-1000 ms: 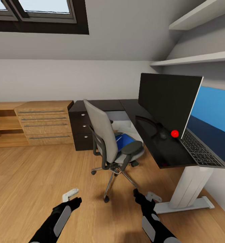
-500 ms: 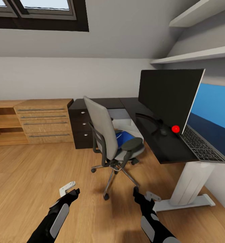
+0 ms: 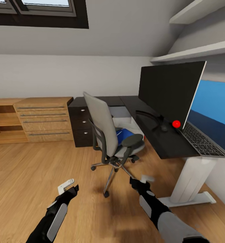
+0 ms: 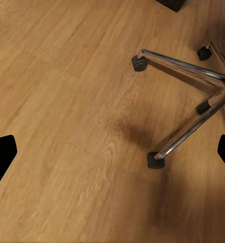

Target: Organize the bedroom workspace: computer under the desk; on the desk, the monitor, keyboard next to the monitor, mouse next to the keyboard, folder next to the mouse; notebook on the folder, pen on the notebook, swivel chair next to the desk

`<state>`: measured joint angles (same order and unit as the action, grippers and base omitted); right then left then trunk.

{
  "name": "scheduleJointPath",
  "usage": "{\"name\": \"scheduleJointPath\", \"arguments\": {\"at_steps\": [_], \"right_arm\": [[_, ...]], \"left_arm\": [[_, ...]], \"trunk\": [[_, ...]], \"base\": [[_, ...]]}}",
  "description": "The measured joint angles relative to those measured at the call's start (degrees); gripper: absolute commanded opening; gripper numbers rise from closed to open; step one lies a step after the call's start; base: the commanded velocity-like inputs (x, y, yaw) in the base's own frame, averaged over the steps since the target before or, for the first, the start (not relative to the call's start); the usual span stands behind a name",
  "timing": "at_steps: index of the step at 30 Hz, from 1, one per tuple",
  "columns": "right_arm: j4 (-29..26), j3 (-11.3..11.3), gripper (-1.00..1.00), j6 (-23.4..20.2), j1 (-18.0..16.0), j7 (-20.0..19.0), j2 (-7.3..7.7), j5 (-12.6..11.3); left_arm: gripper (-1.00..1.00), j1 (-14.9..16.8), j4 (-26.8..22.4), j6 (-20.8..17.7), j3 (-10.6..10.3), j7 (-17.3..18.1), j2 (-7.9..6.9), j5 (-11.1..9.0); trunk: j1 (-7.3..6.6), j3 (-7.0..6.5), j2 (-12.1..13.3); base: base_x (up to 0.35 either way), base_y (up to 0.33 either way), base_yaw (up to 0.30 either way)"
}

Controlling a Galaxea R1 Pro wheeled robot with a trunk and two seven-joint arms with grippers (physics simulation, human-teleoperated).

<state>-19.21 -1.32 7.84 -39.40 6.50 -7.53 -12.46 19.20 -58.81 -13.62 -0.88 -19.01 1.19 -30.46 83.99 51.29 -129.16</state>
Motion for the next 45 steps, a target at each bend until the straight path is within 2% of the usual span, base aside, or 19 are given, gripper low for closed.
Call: {"name": "scheduleJointPath", "arguments": {"at_steps": [1,3,6,8,11,17,21,26,28,30,37,45], "right_arm": [[0.3,0.0,1.0,-0.5,-0.7,0.0,0.08,0.2],[1.7,0.0,1.0,-1.8,-3.3,0.1,0.28,1.5],[2.3,0.0,1.0,-2.2,-4.5,0.1,0.35,2.9],[2.8,0.0,1.0,-2.4,-5.2,0.1,0.39,4.3],[3.6,0.1,1.0,-2.3,-5.5,0.1,0.46,4.8],[7.9,0.0,1.0,-1.3,-5.6,-0.2,0.83,5.2],[8.1,0.0,1.0,-0.5,-5.7,-0.2,1.03,5.2],[8.5,0.0,1.0,5.5,-5.7,-0.2,1.29,5.3],[8.5,0.1,1.0,9.1,-5.7,-0.1,1.36,5.3],[8.5,0.1,1.0,10.3,-5.7,-0.1,1.41,5.3],[8.4,0.1,1.0,11.4,-5.7,0.1,2.61,5.3],[8.4,0.1,1.0,11.5,-5.7,0.1,3.34,5.3]], "left_arm": [[1.0,-1.0,-1.8,-0.1,0.0,0.0,-0.01,0.0],[1.0,-6.1,-10.7,-1.0,-0.1,0.0,-0.02,0.0],[1.0,-10.8,-17.6,-2.7,-0.1,0.0,-0.03,0.1],[1.0,-15.7,-23.3,-5.5,-0.3,0.0,-0.03,0.3],[1.0,-18.3,-25.8,-7.0,-0.4,0.1,-0.04,0.5],[1.0,-19.9,-27.4,-8.0,-0.5,0.1,-0.04,0.5],[1.0,-20.0,-27.5,-8.2,-0.6,0.1,0.01,0.6],[1.0,-20.1,-27.6,-8.0,-2.3,-0.1,0.0,0.6],[1.0,-20.1,-28.8,-8.1,-2.8,-0.1,-0.1,0.6],[1.0,-20.1,-30.0,-8.3,-3.0,-0.1,-0.3,0.6],[1.0,-20.1,-30.5,-8.4,-3.0,-0.1,-1.24,0.5],[1.0,-20.1,-30.0,-8.4,-3.0,-0.1,-1.42,0.6]], "trunk": [[0.22,0.18,-0.4],[0.66,0.54,-1.2],[1.32,1.08,-2.4],[1.76,1.44,-3.2],[2.42,1.98,-4.4],[3.73,3.07,-6.8],[4.61,3.78,-8.4],[5.71,4.68,-10.4],[5.71,4.68,-10.4],[5.71,4.69,-10.4],[5.71,4.69,-10.4],[5.68,4.68,-10.4]], "base": [[0.0,0.0,0.0],[0.0,0.0,0.0],[0.0,0.0,0.0],[0.0,0.0,0.0],[0.0,0.0,0.0],[0.0,0.0,0.0],[0.0,0.0,0.0],[0.0,0.0,0.0],[0.0,0.0,0.0],[0.0,0.0,0.0],[0.011,0.0,0.0],[0.254,0.0,0.0]]}}
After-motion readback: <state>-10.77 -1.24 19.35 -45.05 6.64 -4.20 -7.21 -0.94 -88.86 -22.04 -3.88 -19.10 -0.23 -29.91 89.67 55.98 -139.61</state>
